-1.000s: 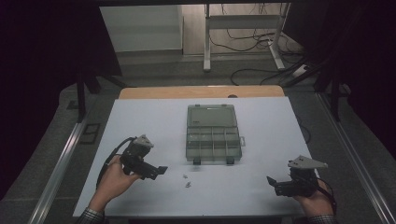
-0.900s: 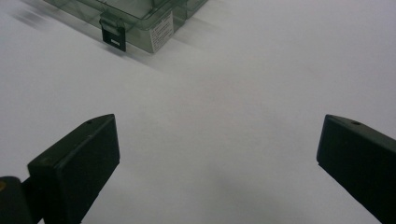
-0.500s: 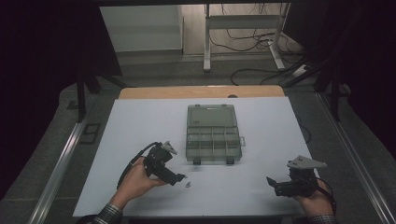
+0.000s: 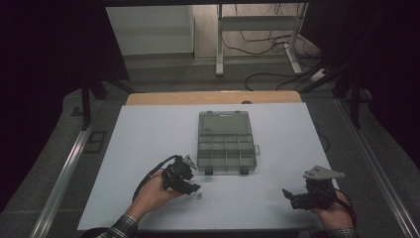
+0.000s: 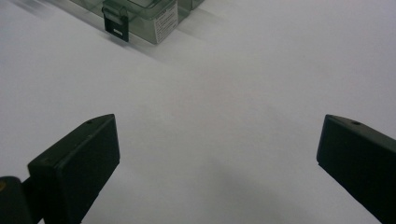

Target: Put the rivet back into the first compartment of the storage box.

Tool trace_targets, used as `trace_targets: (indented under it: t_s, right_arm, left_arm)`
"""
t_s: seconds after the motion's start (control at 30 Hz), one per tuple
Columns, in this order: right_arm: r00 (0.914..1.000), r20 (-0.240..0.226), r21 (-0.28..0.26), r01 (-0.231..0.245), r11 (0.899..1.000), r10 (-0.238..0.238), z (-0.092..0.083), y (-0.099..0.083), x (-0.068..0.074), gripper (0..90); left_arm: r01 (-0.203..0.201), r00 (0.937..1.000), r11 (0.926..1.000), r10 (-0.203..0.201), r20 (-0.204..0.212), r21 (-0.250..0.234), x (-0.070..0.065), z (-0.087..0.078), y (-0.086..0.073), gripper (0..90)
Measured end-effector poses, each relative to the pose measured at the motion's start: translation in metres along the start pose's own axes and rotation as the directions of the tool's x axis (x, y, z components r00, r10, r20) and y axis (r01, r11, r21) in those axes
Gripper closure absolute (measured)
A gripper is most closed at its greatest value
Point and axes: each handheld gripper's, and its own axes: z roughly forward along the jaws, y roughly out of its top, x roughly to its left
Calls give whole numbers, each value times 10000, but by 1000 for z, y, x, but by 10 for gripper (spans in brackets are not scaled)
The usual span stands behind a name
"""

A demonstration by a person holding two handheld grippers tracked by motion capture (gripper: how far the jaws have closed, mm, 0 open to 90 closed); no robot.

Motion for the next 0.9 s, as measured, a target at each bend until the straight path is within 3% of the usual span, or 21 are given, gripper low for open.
trace_targets:
  t_s: [0.17,0.4,0.63,0.9]
  right_arm:
    - [10000,2,93,72,9999,-72,1,0,0,0]
    - [9999,-47,37,128,9999,-128,0,0,0,0]
    - [9999,-44,32,151,9999,-151,0,0,1,0]
    - [9999,-49,-5,145,9999,-145,0,0,0,0]
  left_arm:
    - [-307,9995,9992,303,125,261,-3,8,4,634]
    - [-551,9980,9968,568,-283,575,-6,13,5,779]
    - [-687,9969,9951,712,-334,717,-9,13,6,798]
    - [-306,9995,9972,307,-16,682,-4,11,5,801]
